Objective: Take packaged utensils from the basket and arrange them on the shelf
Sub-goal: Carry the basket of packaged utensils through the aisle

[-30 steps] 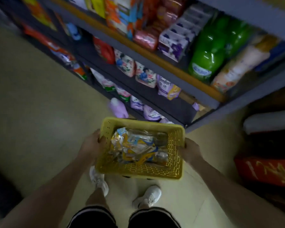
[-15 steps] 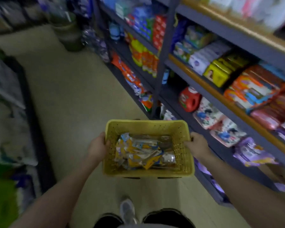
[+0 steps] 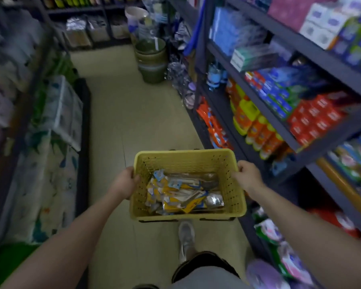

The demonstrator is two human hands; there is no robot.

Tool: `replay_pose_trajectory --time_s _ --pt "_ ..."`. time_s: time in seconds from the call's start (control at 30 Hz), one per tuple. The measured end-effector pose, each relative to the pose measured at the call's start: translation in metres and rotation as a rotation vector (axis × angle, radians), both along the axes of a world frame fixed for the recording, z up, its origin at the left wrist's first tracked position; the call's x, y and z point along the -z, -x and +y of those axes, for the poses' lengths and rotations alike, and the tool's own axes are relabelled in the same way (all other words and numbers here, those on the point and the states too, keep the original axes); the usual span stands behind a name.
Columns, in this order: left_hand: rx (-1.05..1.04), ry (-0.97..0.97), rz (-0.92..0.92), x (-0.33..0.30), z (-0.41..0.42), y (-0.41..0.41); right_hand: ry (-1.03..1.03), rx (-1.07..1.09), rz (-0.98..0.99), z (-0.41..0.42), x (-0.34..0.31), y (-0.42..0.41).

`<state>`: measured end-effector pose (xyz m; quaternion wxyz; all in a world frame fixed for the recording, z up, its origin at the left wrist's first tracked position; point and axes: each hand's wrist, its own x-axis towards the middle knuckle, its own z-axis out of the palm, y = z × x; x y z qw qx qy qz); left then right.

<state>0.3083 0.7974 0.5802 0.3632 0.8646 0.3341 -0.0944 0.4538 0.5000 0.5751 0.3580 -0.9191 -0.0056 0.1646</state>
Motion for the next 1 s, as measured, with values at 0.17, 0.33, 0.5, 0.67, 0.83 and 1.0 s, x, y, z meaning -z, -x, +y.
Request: replay_pose_trajectory --time_s 0.17,0.33,0.5,0.67,0.83,1.0 --pt "-0.109 -0.043 -0.024 -0.026 0.08 -0.088 -0.005 -0.106 -0.028 0.096 -0.019 -0.118" --pt "-0.185 -0.067 -0.068 -0.033 0.173 -0.176 -0.032 -0.166 -0.069 0.207 -0.033 -0.226" --pt "-0.206 -0.112 -0.106 -0.02 0.283 -0.274 -0.014 -0.174 -0.071 0.322 -0.019 -0.331" --pt "-0.186 -0.11 -0.137 -0.027 0.397 -0.378 -0.027 -0.157 -0.038 0.428 -0.018 -0.427" --pt "-0.19 -0.094 -0.161 -0.041 0.489 -0.486 -0.114 -0.009 -0.02 0.524 -0.023 -0.53" --pt "-0.214 -0.096 -0.159 -0.031 0.574 -0.608 -0.139 -0.018 0.02 0.606 -0.01 -0.656"
